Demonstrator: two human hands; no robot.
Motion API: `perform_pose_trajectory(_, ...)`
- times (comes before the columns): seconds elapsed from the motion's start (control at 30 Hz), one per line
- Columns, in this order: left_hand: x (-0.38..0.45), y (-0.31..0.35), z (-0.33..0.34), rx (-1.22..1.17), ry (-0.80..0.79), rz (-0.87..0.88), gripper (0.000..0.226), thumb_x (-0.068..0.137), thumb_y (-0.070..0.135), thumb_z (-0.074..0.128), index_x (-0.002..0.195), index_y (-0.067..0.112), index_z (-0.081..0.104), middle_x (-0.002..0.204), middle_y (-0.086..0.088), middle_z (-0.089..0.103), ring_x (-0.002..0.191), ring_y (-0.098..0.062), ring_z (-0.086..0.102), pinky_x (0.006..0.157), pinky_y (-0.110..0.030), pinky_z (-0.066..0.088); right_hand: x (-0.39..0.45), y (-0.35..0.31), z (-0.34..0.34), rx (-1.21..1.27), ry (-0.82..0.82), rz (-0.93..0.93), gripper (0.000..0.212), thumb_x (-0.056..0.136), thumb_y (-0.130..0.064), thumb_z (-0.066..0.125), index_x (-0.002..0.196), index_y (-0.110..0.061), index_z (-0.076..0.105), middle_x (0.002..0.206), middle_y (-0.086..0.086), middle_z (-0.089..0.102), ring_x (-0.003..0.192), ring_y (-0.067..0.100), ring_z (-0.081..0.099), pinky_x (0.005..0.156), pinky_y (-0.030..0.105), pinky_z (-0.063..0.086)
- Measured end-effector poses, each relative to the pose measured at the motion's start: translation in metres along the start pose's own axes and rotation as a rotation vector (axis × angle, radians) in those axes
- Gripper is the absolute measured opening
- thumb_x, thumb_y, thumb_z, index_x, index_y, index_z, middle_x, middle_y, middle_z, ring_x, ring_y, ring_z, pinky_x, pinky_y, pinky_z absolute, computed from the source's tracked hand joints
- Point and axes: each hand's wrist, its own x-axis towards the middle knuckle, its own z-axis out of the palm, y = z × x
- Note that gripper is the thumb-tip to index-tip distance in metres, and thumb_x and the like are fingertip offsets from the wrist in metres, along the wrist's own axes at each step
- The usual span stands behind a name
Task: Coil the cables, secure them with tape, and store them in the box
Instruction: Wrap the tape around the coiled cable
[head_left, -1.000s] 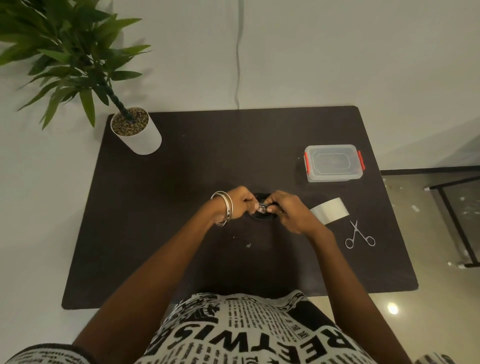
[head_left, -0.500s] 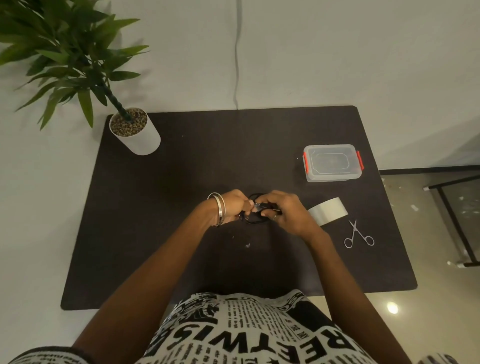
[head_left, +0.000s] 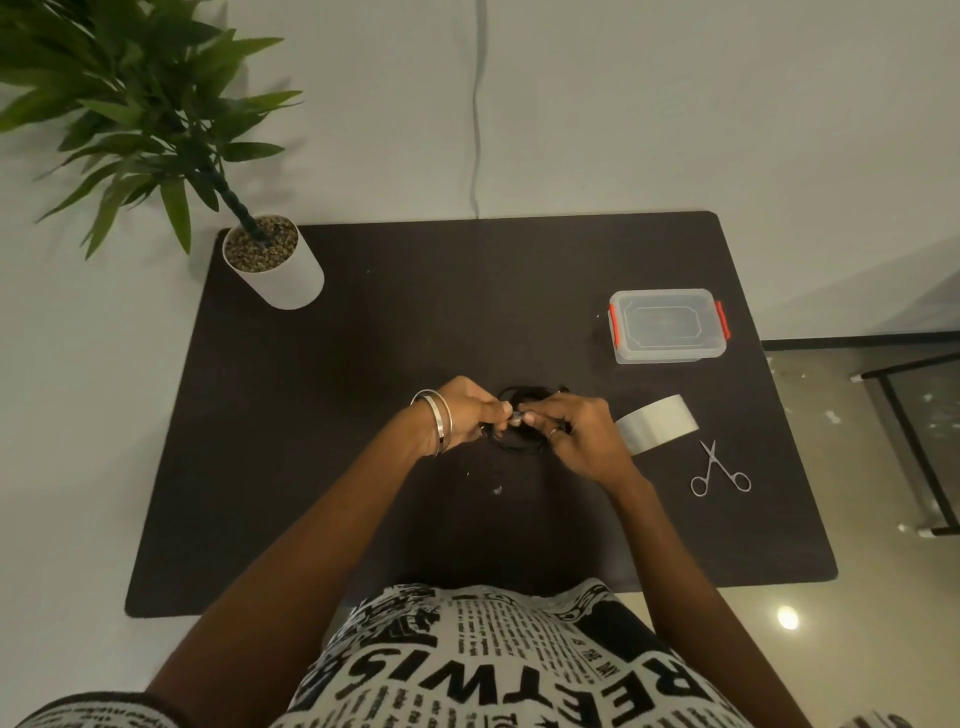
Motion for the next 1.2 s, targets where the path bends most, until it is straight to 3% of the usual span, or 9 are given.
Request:
perform_pose_trajectory(0.17, 0.000, -0.010, 0.008, 0.135, 0.073, 0.172, 0.017, 0.084, 0.012, 0.068, 0.099, 0.006, 0.071, 0.080, -0.006, 0.068, 0.080, -0.013, 0.062, 0.088, -0.037, 0.054, -0.002, 0.000, 0.005, -0.008, 0.059, 0.111, 0.016, 0.086, -0.009, 0.067, 0.100, -0.007, 0.074, 0.092, 0.005, 0.074, 0.079, 0.008, 0.064, 0.074, 0.018, 0.050)
perform_pose_trajectory(0.3, -0.001, -0.015, 0.022, 0.373, 0.237, 0.378, 0.040, 0.071, 0.013, 0.078, 0.109, 0.015, 0.069, 0.098, -0.004, 0.072, 0.089, -0.009, 0.063, 0.082, -0.019, 0.051, -0.002, -0.003, 0.008, 0.105, 0.170, 0.276, 0.008, 0.084, -0.009, 0.069, 0.089, -0.006, 0.074, 0.078, 0.003, 0.072, 0.066, 0.007, 0.062, 0.063, 0.011, 0.046)
perform_pose_trajectory(0.4, 0.002, -0.021, 0.029, 0.473, 0.385, 0.510, 0.031, 0.068, 0.019, 0.080, 0.098, 0.018, 0.072, 0.089, -0.002, 0.072, 0.084, -0.013, 0.066, 0.081, -0.030, 0.053, -0.002, -0.005, 0.011, 0.183, 0.204, 0.366, 0.008, 0.085, -0.011, 0.068, 0.087, -0.007, 0.074, 0.076, 0.002, 0.071, 0.067, 0.012, 0.065, 0.063, 0.018, 0.051)
perform_pose_trajectory(0.5, 0.003, -0.022, 0.031, 0.564, 0.465, 0.608, 0.019, 0.076, 0.025, 0.073, 0.094, 0.016, 0.074, 0.087, -0.002, 0.073, 0.077, -0.012, 0.065, 0.076, -0.026, 0.051, -0.002, -0.005, 0.011, 0.245, 0.190, 0.390, 0.011, 0.087, -0.016, 0.067, 0.091, -0.009, 0.074, 0.079, 0.000, 0.071, 0.073, 0.012, 0.067, 0.068, 0.022, 0.053)
perform_pose_trajectory(0.67, 0.000, -0.019, 0.029, 0.336, 0.446, 0.519, 0.013, 0.082, 0.018, 0.070, 0.091, 0.011, 0.075, 0.078, -0.006, 0.074, 0.061, -0.006, 0.065, 0.068, -0.018, 0.055, -0.003, -0.002, 0.008, 0.229, 0.106, 0.339, 0.015, 0.087, -0.012, 0.065, 0.100, -0.009, 0.073, 0.093, 0.000, 0.072, 0.088, 0.010, 0.067, 0.079, 0.021, 0.053)
perform_pose_trajectory(0.8, 0.004, -0.018, 0.028, 0.129, 0.441, 0.379, 0.005, 0.077, 0.016, 0.073, 0.081, 0.015, 0.076, 0.071, -0.006, 0.073, 0.062, -0.013, 0.069, 0.070, -0.025, 0.057, -0.003, -0.004, 0.010, 0.251, 0.131, 0.307, 0.017, 0.086, -0.006, 0.066, 0.101, -0.008, 0.073, 0.096, 0.003, 0.073, 0.089, 0.007, 0.066, 0.080, 0.014, 0.050)
perform_pose_trajectory(0.9, 0.008, -0.019, 0.030, -0.033, 0.426, 0.303, 0.008, 0.077, 0.010, 0.070, 0.074, 0.016, 0.074, 0.071, -0.009, 0.072, 0.061, -0.017, 0.068, 0.068, -0.032, 0.056, -0.004, -0.005, 0.016, 0.287, 0.168, 0.359, 0.017, 0.086, -0.006, 0.065, 0.101, -0.010, 0.073, 0.095, 0.000, 0.073, 0.089, 0.007, 0.067, 0.082, 0.020, 0.053)
perform_pose_trajectory(1.1, 0.006, -0.018, 0.038, -0.255, 0.393, 0.265, 0.008, 0.081, -0.003, 0.063, 0.086, -0.002, 0.070, 0.071, -0.009, 0.068, 0.054, -0.006, 0.062, 0.063, -0.023, 0.053, 0.000, -0.011, 0.025, 0.761, 0.345, 0.650, 0.022, 0.088, 0.007, 0.056, 0.101, -0.004, 0.070, 0.091, 0.016, 0.072, 0.082, 0.023, 0.068, 0.079, 0.030, 0.056)
perform_pose_trajectory(1.2, 0.004, -0.017, 0.037, -0.335, 0.394, 0.255, 0.021, 0.078, -0.009, 0.064, 0.098, -0.001, 0.067, 0.074, -0.009, 0.066, 0.052, -0.005, 0.062, 0.060, -0.017, 0.053, 0.001, -0.012, 0.025, 0.866, 0.317, 0.706, 0.022, 0.089, 0.006, 0.054, 0.101, -0.003, 0.069, 0.086, 0.018, 0.070, 0.077, 0.022, 0.064, 0.079, 0.031, 0.054)
